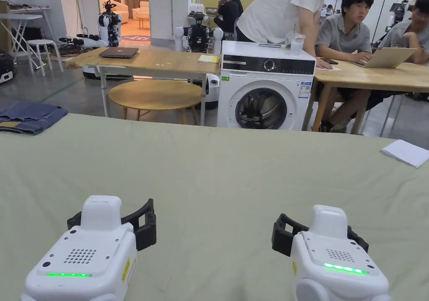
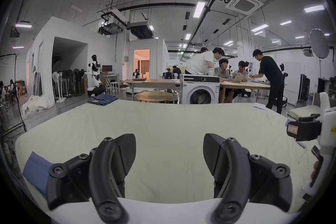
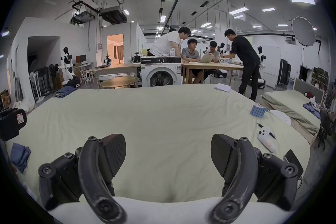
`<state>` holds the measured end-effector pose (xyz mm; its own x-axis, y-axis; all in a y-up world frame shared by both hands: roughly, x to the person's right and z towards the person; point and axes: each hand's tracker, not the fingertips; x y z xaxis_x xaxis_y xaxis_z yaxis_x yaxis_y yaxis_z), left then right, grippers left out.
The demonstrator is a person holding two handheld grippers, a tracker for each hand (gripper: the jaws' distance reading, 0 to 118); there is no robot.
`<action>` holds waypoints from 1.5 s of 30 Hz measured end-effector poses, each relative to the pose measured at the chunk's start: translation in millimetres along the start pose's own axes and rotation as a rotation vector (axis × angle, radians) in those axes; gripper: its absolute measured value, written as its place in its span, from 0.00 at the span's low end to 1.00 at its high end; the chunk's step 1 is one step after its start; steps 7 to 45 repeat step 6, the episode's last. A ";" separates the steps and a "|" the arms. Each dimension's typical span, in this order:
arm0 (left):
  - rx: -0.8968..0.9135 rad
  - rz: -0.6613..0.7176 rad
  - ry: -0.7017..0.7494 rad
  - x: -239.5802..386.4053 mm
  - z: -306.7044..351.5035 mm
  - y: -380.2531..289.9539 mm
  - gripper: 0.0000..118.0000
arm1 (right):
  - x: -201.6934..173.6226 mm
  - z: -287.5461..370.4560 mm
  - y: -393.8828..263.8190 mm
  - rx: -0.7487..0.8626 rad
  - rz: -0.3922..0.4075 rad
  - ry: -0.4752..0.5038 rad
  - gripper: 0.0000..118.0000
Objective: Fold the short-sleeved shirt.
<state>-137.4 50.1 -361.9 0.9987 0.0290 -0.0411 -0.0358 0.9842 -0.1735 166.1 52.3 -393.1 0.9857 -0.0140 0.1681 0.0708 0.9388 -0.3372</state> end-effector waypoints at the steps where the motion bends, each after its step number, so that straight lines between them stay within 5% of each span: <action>1: -0.003 0.001 -0.003 0.1 -0.2 0.2 0.65 | 1.1 -1.2 0.8 -0.024 -0.012 0.013 0.83; 3: -0.004 0.002 -0.009 0.3 -0.7 0.3 0.65 | 5.2 -2.0 2.3 -0.057 -0.048 0.067 0.83; 45: -0.002 -0.005 -0.010 0.7 -0.5 -0.3 0.65 | 6.3 -6.6 3.9 -0.102 -0.040 0.052 0.83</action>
